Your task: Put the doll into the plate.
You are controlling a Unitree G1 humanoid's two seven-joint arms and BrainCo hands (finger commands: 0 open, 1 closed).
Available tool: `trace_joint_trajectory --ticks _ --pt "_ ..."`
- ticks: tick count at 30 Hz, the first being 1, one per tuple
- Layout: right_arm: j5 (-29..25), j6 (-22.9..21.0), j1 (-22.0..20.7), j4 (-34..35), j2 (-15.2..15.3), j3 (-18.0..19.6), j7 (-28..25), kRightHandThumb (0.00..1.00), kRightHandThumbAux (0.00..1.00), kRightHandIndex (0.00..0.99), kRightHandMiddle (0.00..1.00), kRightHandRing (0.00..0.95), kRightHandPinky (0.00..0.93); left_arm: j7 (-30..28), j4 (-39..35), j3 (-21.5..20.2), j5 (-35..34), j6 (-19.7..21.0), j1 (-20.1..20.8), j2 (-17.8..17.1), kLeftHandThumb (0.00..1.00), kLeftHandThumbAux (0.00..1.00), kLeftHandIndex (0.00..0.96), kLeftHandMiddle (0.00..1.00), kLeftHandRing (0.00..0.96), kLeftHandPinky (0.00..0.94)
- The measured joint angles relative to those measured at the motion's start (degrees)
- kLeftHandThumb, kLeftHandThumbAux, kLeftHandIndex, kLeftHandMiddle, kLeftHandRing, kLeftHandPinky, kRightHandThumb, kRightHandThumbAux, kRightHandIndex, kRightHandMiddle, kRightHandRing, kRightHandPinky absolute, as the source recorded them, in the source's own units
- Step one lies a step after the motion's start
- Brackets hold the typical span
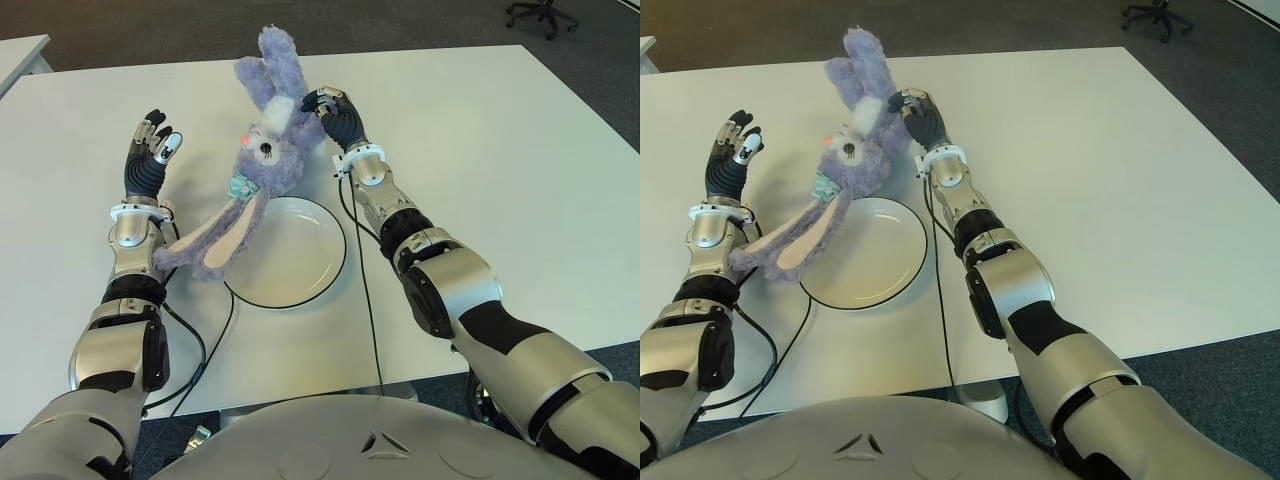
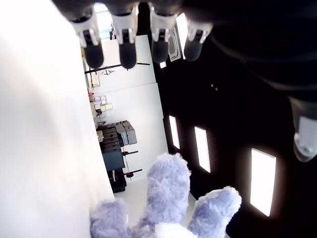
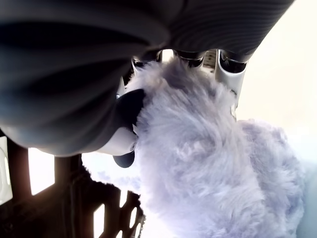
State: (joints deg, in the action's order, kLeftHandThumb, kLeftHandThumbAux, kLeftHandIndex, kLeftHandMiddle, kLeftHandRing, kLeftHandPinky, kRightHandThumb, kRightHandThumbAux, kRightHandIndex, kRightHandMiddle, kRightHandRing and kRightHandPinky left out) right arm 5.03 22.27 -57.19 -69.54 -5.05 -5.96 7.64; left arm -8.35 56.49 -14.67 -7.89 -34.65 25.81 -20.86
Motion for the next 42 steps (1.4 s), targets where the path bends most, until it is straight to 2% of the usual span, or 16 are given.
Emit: trace_joint_trajectory --ticks 35,42 --pt "-0.9 2.3 0.0 -0.1 0.0 0.8 -0.3 1.000 0.666 0.407 0.418 0.508 0.556 0.0 0.0 0.0 0.0 0.0 0.0 0.0 0.000 0.446 0.000 0.076 0.091 0.098" --pt "-0.9 2.3 0.0 -0.1 0.0 1.1 -0.1 1.000 0.669 0.383 0.418 0.495 0.554 0.0 0.0 0.0 0.0 0.0 0.0 0.0 0.000 0.449 0.000 0.074 0.091 0.090"
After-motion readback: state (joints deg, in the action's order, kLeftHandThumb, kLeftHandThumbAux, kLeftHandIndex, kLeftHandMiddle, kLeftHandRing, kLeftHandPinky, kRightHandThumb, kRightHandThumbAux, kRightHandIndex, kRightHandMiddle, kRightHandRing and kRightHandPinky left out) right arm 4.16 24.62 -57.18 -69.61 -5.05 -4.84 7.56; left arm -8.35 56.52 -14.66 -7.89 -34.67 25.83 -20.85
